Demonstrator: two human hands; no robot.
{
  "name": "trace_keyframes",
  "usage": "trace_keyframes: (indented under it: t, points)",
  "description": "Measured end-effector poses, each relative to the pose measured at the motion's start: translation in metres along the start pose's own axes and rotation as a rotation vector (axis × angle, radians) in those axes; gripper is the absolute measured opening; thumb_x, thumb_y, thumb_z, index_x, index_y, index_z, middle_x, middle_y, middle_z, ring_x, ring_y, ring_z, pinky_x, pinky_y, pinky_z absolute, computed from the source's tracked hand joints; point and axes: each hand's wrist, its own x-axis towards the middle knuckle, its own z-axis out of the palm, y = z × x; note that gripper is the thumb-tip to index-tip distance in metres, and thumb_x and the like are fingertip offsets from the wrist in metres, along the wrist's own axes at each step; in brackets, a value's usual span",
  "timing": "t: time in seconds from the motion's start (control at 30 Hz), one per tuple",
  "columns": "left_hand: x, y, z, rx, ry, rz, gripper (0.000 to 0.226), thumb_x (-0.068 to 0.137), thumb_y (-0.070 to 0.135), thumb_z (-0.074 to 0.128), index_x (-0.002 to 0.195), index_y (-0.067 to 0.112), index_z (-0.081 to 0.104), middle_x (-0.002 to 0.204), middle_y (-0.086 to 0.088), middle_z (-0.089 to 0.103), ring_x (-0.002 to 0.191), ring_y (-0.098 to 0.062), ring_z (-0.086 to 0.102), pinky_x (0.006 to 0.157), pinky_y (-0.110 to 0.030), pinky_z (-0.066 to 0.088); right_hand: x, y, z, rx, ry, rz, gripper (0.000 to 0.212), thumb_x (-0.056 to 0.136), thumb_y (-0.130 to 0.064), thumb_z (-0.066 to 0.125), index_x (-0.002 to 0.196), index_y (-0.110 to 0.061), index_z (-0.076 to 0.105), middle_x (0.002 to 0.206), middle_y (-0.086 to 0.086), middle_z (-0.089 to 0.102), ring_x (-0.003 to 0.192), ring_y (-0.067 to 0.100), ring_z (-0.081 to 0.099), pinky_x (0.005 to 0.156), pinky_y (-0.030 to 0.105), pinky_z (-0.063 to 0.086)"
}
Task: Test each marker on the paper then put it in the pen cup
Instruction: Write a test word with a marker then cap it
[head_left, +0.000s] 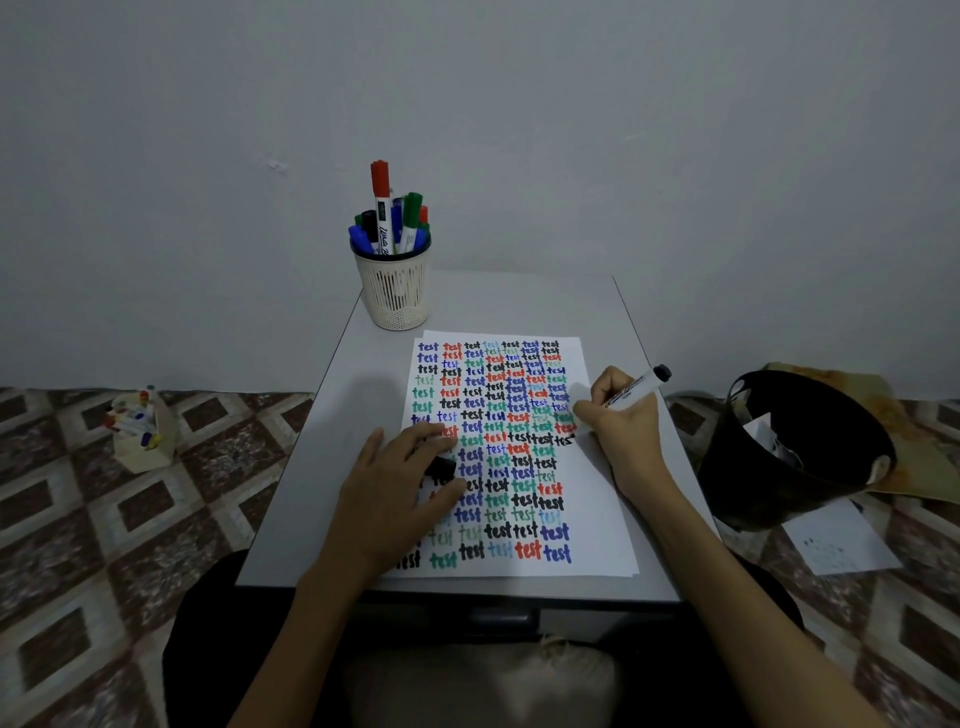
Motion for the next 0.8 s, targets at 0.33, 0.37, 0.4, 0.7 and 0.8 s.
trace_keyframes:
  t: [0.33,0.37,0.4,0.7,0.8]
  points:
    - [-0.0003,0.0007,-0.0004,-0.01,0.0,-0.004,0.062,0.084,0.065,0.031,0.131,0.029,0.052,0.138,0.015,0.045,0.128,-0.003,0.04,0.118,-0.041,0.014,-0.001,-0.0017,0.0015,-0.005,-0.014,-0.006,0.021,0.063,-0.001,0.053,0.058,-0.014,0.037,0.056,0.0,0.039,0.051,0.005,0.037,0.049,0.017,0.034]
    - [-0.0002,0.0008,-0.0004,-0.01,0.002,-0.004,0.062,0.084,0.065,0.032,0.13,0.029,0.052,0.138,0.015,0.045,0.128,-0.003,0.04,0.118,-0.042,0.014,-0.0009,-0.0007,0.0019,-0.021,-0.021,-0.006,0.022,0.063,-0.001,0.054,0.057,-0.014,0.037,0.055,-0.001,0.039,0.051,0.006,0.037,0.049,0.018,0.034]
    - [-0.0003,0.0008,-0.0006,-0.01,0.004,-0.003,0.062,0.084,0.065,0.032,0.13,0.029,0.052,0.138,0.015,0.045,0.128,-0.003,0.04,0.118,-0.042,0.014,-0.0007,0.0,0.0022,-0.025,-0.03,-0.001,0.023,0.064,0.0,0.054,0.057,-0.014,0.037,0.054,-0.003,0.04,0.051,0.006,0.038,0.048,0.018,0.034]
    - [-0.0006,0.001,0.0003,-0.007,0.016,0.006,0.062,0.084,0.064,0.033,0.131,0.027,0.052,0.138,0.014,0.045,0.128,-0.004,0.04,0.118,-0.041,0.013,-0.0011,-0.0005,-0.0036,0.113,0.034,0.034,0.034,0.073,0.009,0.061,0.061,-0.013,0.039,0.057,0.007,0.041,0.048,0.009,0.041,0.047,0.019,0.037]
    - [-0.0008,0.0026,-0.0008,-0.014,0.058,0.03,0.061,0.083,0.059,0.039,0.132,0.025,0.051,0.137,0.01,0.046,0.128,-0.007,0.04,0.118,-0.042,0.014,-0.0019,-0.0052,-0.0062,0.327,0.106,0.072,0.038,0.079,0.0,0.073,0.065,-0.017,0.042,0.059,0.007,0.048,0.043,0.008,0.042,0.042,0.018,0.037]
